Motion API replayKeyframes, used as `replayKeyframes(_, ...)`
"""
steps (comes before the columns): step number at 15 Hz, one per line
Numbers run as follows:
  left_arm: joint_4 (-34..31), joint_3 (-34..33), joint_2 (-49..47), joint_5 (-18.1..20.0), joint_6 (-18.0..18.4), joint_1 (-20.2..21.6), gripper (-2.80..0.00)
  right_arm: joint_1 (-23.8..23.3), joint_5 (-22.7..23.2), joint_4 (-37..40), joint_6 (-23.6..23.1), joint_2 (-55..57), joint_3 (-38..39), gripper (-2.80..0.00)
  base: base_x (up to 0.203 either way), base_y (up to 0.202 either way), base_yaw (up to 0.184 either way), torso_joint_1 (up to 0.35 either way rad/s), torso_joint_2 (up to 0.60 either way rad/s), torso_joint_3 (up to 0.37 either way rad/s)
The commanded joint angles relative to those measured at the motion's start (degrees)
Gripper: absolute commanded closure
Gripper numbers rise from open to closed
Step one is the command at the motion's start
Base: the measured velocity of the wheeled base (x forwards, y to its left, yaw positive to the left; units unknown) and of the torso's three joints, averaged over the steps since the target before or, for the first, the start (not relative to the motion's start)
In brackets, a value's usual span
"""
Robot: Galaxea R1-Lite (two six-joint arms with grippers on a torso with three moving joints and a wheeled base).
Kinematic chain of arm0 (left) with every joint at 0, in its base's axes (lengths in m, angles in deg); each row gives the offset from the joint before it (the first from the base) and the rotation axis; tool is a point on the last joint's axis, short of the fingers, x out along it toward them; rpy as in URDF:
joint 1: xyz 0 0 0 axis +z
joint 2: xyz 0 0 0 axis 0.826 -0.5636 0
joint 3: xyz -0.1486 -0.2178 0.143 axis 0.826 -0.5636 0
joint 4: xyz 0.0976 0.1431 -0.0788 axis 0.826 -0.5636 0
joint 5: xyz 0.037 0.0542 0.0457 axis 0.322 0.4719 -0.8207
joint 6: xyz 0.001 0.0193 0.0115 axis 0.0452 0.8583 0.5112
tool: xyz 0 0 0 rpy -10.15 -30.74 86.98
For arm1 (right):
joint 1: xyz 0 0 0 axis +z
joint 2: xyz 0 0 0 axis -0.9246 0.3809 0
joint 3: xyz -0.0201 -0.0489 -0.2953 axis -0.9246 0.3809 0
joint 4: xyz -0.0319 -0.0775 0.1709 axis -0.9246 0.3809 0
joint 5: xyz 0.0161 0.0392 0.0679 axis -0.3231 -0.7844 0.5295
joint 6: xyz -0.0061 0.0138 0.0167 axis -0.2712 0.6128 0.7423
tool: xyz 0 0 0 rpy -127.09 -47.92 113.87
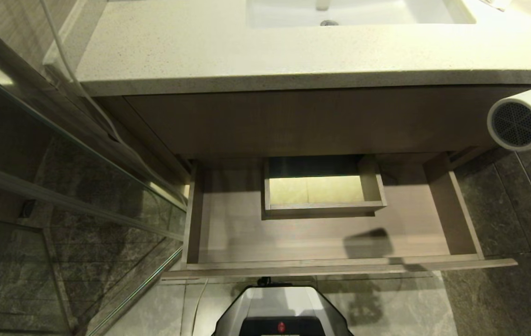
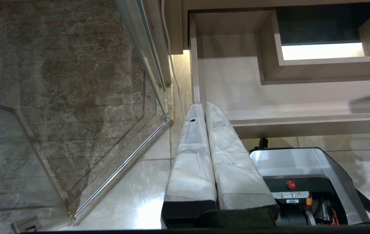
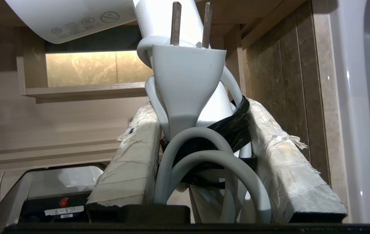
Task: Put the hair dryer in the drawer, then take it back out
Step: Put it into the drawer
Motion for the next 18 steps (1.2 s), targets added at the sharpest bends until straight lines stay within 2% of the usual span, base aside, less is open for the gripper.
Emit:
replayKeyframes(1, -0.01, -0.09, 0.0, -0.01, 0.0, -0.03, 0.0, 0.0, -0.12, 0.03, -0.04, -0.91, 0.65, 0.0, 0.0, 0.0, 0.0, -0.209, 0.36, 0.149)
replayKeyframes(6, -0.01, -0.09, 0.09, -0.01, 0.0, 0.02, 0.0, 0.0, -0.21, 0.03, -0.04, -2.19, 2.0, 0.0, 0.0, 0.0, 0.0, -0.223, 0.4, 0.181)
replayKeyframes(18, -0.01, -0.09, 0.0, -0.01, 0.0, 0.02, 0.0, 0.0, -0.21, -0.06, -0.04, -3.07, 3.95, 0.0, 0.0, 0.0, 0.0, -0.327, 0.53, 0.2)
